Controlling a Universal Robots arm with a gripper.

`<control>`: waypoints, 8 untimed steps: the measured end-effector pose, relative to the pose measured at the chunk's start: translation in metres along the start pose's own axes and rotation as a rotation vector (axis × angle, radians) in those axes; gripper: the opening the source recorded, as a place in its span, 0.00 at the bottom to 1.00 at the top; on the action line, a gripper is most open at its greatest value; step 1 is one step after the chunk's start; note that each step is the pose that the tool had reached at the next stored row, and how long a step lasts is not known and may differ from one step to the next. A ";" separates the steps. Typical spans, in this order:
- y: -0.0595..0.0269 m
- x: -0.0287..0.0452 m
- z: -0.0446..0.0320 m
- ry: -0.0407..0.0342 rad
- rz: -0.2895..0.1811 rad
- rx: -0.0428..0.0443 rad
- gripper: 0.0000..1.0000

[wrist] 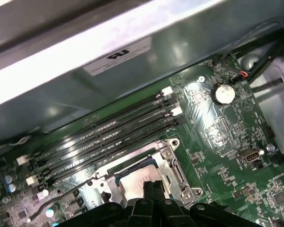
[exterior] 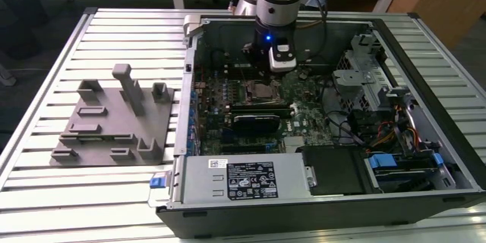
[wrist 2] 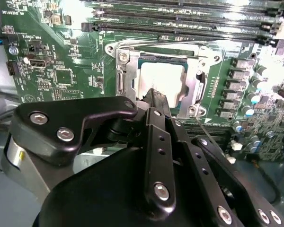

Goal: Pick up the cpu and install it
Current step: 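Close the cpu cover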

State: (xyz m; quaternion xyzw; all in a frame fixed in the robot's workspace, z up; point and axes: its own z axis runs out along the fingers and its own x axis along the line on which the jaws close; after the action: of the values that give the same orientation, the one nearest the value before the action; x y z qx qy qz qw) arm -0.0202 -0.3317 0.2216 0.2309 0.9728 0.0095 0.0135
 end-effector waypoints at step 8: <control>-0.0006 0.0004 0.0015 0.0018 -0.095 -0.0015 0.11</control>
State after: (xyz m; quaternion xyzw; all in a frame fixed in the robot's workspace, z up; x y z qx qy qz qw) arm -0.0208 -0.3321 0.2202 0.1845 0.9827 0.0098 0.0133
